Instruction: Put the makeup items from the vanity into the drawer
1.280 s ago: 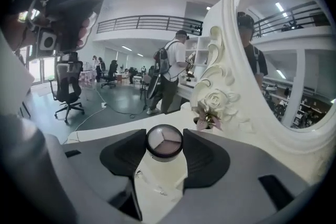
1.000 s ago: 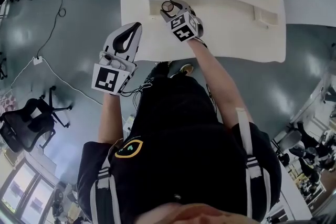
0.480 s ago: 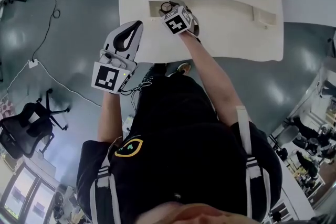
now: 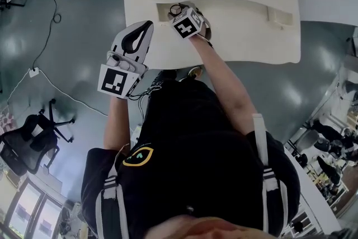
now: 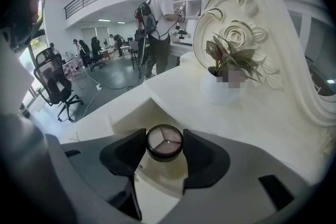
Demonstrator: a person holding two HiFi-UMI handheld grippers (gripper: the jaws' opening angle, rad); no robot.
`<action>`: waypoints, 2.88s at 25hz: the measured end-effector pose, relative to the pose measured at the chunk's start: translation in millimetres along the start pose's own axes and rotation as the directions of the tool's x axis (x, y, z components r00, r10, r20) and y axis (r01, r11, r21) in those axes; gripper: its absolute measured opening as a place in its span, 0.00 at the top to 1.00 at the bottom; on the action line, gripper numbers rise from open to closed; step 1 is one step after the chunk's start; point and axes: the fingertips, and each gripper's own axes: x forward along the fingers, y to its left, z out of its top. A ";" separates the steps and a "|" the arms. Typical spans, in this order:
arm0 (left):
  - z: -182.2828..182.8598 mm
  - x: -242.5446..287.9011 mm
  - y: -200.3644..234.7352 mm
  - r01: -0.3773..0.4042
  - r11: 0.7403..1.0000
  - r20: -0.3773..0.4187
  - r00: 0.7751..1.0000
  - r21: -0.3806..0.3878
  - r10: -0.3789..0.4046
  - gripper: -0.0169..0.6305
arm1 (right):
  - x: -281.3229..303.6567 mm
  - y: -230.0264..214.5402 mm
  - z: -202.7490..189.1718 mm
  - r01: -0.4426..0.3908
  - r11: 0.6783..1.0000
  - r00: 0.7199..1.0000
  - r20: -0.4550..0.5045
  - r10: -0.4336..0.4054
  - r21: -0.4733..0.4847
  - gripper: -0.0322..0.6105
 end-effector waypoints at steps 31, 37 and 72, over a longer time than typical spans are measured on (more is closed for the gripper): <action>26.3 21.6 -22.7 0.041 0.997 0.021 0.999 0.066 -0.043 0.95 | -197.9 12.3 85.9 0.075 0.992 0.867 0.498 -0.013 -0.104 0.52; 45.9 31.0 -40.7 0.078 0.992 0.041 0.996 0.096 -0.082 0.95 | -271.7 17.1 100.9 0.132 0.981 0.776 0.631 -0.012 -0.143 0.54; 85.0 172.2 -265.1 0.622 0.775 0.091 0.770 0.113 -0.631 0.95 | -453.4 -105.5 -100.7 0.466 0.807 0.522 0.623 -0.583 0.364 0.92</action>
